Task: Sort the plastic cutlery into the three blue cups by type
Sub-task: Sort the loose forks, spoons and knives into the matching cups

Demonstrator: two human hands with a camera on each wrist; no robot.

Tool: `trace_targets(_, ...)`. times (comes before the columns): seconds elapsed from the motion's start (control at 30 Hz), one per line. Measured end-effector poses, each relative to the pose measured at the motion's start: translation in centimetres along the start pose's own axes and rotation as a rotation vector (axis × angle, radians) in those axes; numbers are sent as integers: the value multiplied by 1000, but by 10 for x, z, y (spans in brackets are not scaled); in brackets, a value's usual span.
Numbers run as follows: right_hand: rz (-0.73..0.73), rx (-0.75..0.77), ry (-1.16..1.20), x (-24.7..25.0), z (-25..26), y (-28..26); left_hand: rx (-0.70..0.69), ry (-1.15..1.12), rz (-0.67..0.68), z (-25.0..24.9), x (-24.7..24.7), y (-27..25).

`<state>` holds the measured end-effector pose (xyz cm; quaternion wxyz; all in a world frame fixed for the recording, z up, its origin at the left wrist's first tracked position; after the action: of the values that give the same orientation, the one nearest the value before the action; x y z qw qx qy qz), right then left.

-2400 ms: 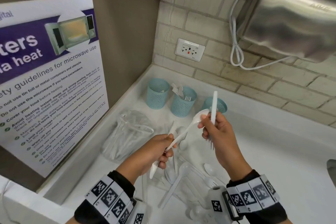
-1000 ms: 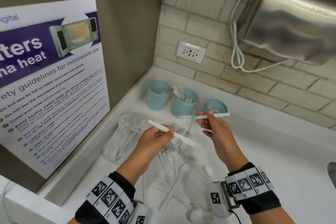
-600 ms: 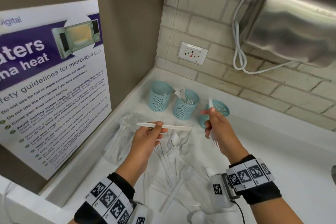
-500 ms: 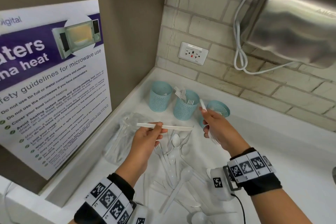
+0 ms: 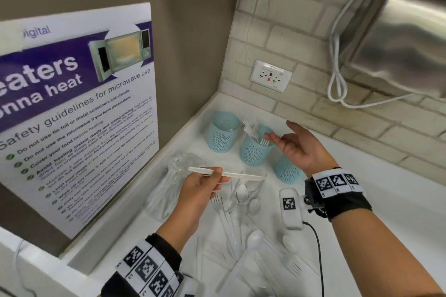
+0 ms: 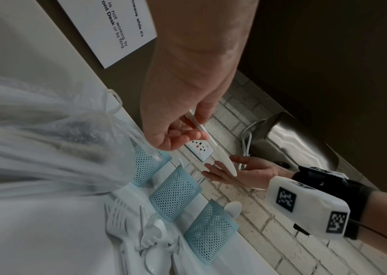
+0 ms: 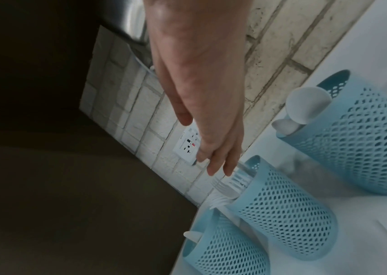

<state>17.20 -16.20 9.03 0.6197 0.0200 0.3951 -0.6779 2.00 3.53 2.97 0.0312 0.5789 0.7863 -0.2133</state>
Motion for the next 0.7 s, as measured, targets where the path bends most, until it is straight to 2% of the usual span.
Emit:
trace_targets(0.13,38,33,58,6,-1,-7,4,-3,4,1,-1,-1)
trace_targets(0.2,48,42,9,7,-4,-11,0,-1,9,1,-3,-1)
trace_targets(0.23,60,49,-119,6,-8,-16,-6,-6,10,1,-3,-1)
trace_targets(0.33,150,57,-859,4,-22,-35,-39,-33,12,2,-3,-2)
trace_targets(0.4,272,-10,-1157,3,-31,-47,-77,-44,-9,2,-4,-1)
trace_targets(0.43,328,-40,-1191,3,-34,-51,-96,-50,-21,2,-4,-1)
trace_targets(0.5,355,-30,-1112,2,-35,-53,-116,-57,-34,1,-6,-2)
trace_targets(0.7,172,251,-935,-10,-24,-44,-89,-56,-47,-2,-2,-3)
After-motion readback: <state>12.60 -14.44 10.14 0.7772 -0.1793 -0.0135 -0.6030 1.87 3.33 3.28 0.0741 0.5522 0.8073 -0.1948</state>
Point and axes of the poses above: each hand's wrist, its own y-axis towards the middle knuckle, its own x-axis out of the back of the hand, z = x × y, the point moved 1 cm from there along y, towards the middle knuckle, and after that the axes turned 1 degree about -z, right-handed, at the moved point
